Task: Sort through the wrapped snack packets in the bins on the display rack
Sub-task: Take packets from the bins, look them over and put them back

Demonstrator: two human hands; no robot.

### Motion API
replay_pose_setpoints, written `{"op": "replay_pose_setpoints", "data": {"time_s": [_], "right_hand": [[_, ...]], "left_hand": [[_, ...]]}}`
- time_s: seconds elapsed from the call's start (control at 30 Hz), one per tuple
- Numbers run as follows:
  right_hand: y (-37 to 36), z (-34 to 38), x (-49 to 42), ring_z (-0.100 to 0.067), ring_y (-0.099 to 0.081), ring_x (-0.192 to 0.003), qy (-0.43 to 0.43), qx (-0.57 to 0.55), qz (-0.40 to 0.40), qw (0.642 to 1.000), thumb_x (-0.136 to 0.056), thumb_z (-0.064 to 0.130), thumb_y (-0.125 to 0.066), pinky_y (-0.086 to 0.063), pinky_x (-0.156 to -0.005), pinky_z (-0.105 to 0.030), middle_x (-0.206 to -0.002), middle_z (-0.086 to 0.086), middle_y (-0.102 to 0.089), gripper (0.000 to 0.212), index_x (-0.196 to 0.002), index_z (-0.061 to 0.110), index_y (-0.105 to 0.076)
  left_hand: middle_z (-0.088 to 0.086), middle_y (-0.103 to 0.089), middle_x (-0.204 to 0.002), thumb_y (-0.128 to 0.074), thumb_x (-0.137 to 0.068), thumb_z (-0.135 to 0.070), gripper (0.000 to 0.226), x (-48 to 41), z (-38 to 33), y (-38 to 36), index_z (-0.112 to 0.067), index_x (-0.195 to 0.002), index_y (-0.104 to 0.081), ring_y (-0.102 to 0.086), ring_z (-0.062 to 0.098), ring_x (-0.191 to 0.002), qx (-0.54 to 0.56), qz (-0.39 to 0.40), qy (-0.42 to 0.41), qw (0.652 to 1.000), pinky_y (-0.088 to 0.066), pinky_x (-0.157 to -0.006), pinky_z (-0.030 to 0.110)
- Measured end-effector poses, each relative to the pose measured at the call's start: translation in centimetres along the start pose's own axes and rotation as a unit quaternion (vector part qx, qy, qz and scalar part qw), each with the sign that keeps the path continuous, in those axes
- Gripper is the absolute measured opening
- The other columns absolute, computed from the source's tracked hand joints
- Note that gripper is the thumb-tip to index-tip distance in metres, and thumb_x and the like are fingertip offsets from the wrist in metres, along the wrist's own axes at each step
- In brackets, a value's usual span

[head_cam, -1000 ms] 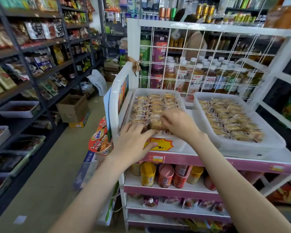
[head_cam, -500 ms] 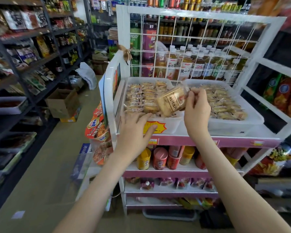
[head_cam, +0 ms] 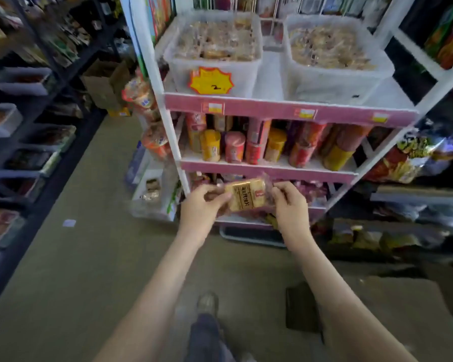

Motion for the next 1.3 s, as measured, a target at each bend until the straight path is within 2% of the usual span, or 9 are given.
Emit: {"op": "replay_pose_setpoints", "data": {"time_s": [0.17,0.37,0.63,0.77,0.83,0.97,1.1,1.2,1.3], "right_hand": [[0.5,-6.5,5.5,-0.015,-0.058,-0.075,-0.091,-0.026,0.049,0.994,-0.101,0.013,-0.043,-0.049,-0.064,-0.026,-0.084,-0.002,-0.061,0.015,-0.096,0.011,-0.057],[1.0,-9.4,8.5,-0.013,-0.051,-0.072,-0.146,-0.044,0.023,0.988,-0.101,0.014,-0.043,-0.04,-0.062,-0.025,-0.078,0.0,-0.059,0.017,-0.093,0.01,-0.057],[-1.2,-8.3,11.2,-0.007,-0.054,-0.072,-0.152,-0.094,0.068,0.982,-0.101,0.013,-0.042,-0.041,-0.062,-0.017,-0.085,0.0,-0.062,0.018,-0.094,0.015,-0.058],[-1.6,-5.3,11.7,-0.013,-0.059,-0.088,-0.093,-0.078,0.067,0.99,-0.102,0.016,-0.04,-0.047,-0.071,-0.015,-0.098,-0.005,-0.062,0.015,-0.1,0.012,-0.055],[-1.4,-2.9,11.7,-0.006,-0.054,-0.087,-0.031,-0.045,0.051,0.997,-0.102,0.016,-0.041,-0.044,-0.069,-0.013,-0.101,-0.004,-0.057,0.013,-0.101,0.013,-0.053],[-3.2,2.0,13.4,-0.011,-0.056,-0.09,0.107,-0.051,0.081,0.99,-0.098,0.007,-0.046,-0.048,-0.076,-0.024,-0.1,-0.002,-0.058,0.013,-0.099,0.018,-0.053],[-4.4,3.9,15.1,-0.013,-0.059,-0.106,0.182,-0.084,0.152,0.968,-0.091,-0.005,-0.047,-0.053,-0.089,-0.032,-0.11,0.007,-0.06,0.033,-0.108,0.022,-0.056],[-3.1,3.0,14.2,-0.014,-0.057,-0.112,0.134,-0.093,0.09,0.983,-0.092,-0.005,-0.047,-0.051,-0.095,-0.037,-0.116,0.007,-0.057,0.036,-0.116,0.021,-0.053],[-2.3,1.4,12.5,-0.016,-0.058,-0.113,0.03,-0.084,0.075,0.993,-0.097,0.01,-0.051,-0.053,-0.094,-0.039,-0.124,0.004,-0.057,0.031,-0.127,0.019,-0.053]], "left_hand": [[0.011,-0.066,-0.085,-0.063,-0.09,-0.001,0.009,5.0,6.7,-1.6,-0.009,-0.086,-0.064,-0.069,0.018,-0.071,0.092,0.048,0.132,0.986,-0.058,-0.066,0.03],[0.009,-0.064,-0.08,-0.061,-0.089,0.006,0.015,7.5,7.9,-2.0,-0.008,-0.082,-0.062,-0.066,0.013,-0.065,0.075,0.049,0.132,0.987,-0.056,-0.056,0.022],[0.011,-0.064,-0.083,-0.06,-0.09,0.005,0.015,9.5,9.8,0.9,-0.007,-0.082,-0.062,-0.065,0.017,-0.069,0.094,0.009,0.151,0.984,-0.059,-0.061,0.026],[0.009,-0.067,-0.108,-0.061,-0.093,-0.012,0.009,9.6,9.1,2.0,-0.019,-0.098,-0.062,-0.066,0.02,-0.093,0.034,-0.014,0.124,0.992,-0.057,-0.084,0.039],[-0.001,-0.065,-0.114,-0.062,-0.093,-0.031,0.024,10.1,7.5,1.5,-0.024,-0.116,-0.058,-0.062,0.017,-0.106,0.02,0.022,0.101,0.994,-0.052,-0.095,0.041],[0.0,-0.064,-0.121,-0.067,-0.078,-0.049,0.059,12.1,4.0,-1.3,-0.021,-0.128,-0.054,-0.061,0.015,-0.114,0.208,0.139,0.076,0.965,-0.049,-0.099,0.038],[0.006,-0.069,-0.113,-0.074,-0.083,-0.021,0.039,11.5,3.9,0.3,-0.019,-0.119,-0.059,-0.067,0.023,-0.105,0.25,0.109,0.055,0.961,-0.054,-0.088,0.04],[0.003,-0.073,-0.105,-0.067,-0.087,-0.005,0.029,11.1,4.0,1.8,-0.019,-0.112,-0.063,-0.068,0.022,-0.101,0.218,0.121,0.037,0.968,-0.055,-0.085,0.036],[0.006,-0.072,-0.103,-0.057,-0.09,0.003,0.025,11.5,3.8,2.2,-0.009,-0.112,-0.061,-0.07,0.02,-0.093,0.286,0.172,0.058,0.941,-0.058,-0.074,0.03]]}}
Point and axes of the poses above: each hand's wrist, its own x-axis away from the middle knuckle, its own y-axis out of the back of the hand, z = x × y, the point moved 8 cm from there along -x, towards the middle knuckle
